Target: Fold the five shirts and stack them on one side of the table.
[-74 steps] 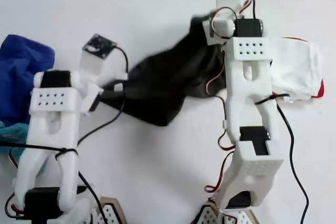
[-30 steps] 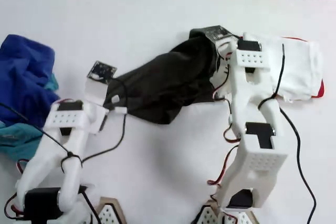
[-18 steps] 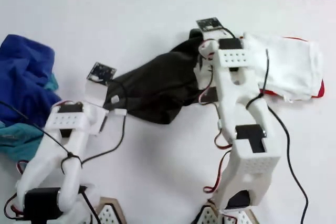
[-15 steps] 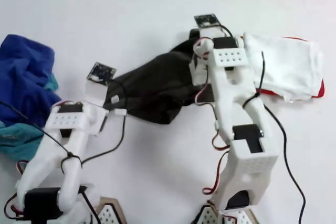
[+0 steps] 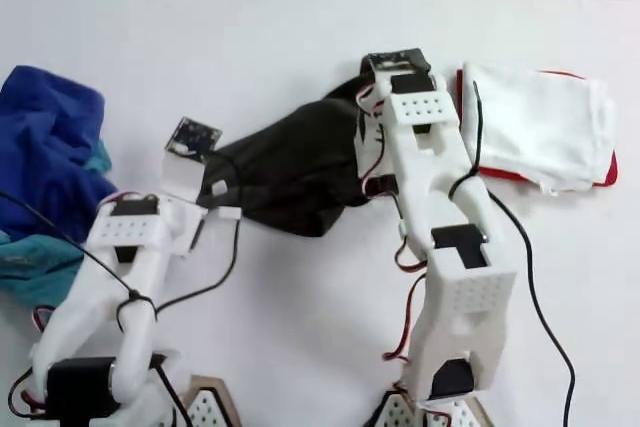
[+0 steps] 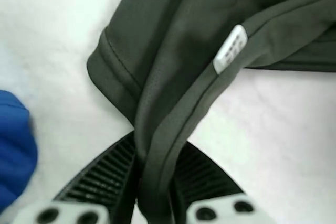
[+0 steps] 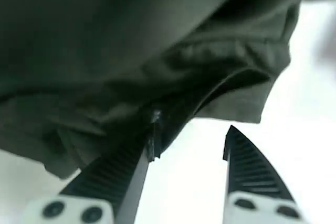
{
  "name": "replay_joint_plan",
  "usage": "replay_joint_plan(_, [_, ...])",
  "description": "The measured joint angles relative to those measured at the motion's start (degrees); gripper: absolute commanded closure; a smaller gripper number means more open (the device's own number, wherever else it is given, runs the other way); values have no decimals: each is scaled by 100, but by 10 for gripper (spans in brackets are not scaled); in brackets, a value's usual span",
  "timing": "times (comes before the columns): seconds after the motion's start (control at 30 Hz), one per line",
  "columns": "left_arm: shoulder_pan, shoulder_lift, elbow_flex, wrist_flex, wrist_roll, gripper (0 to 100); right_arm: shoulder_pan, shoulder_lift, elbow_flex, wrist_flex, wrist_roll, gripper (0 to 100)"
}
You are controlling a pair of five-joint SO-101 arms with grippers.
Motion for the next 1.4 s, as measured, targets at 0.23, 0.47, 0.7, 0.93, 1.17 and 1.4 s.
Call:
replay_joint_plan(0.23, [-9,0,0,0,0,976,0,0,0,765,782,804])
replay_joint_plan(0.47, [-9,0,0,0,0,976,149,-396,0,914,1090,804])
replay_joint_plan(0.7, [-9,0,0,0,0,976,765,-448,0,870,229,804])
replay_joint_plan(0.93, [-9,0,0,0,0,976,589,149,0,853,114,803])
replay_joint_plan(1.17, [-9,0,0,0,0,976,422,598,-9,809,308,803])
replay_joint_plan(1.4, [-9,0,0,0,0,976,413,633,-35,510,774,803])
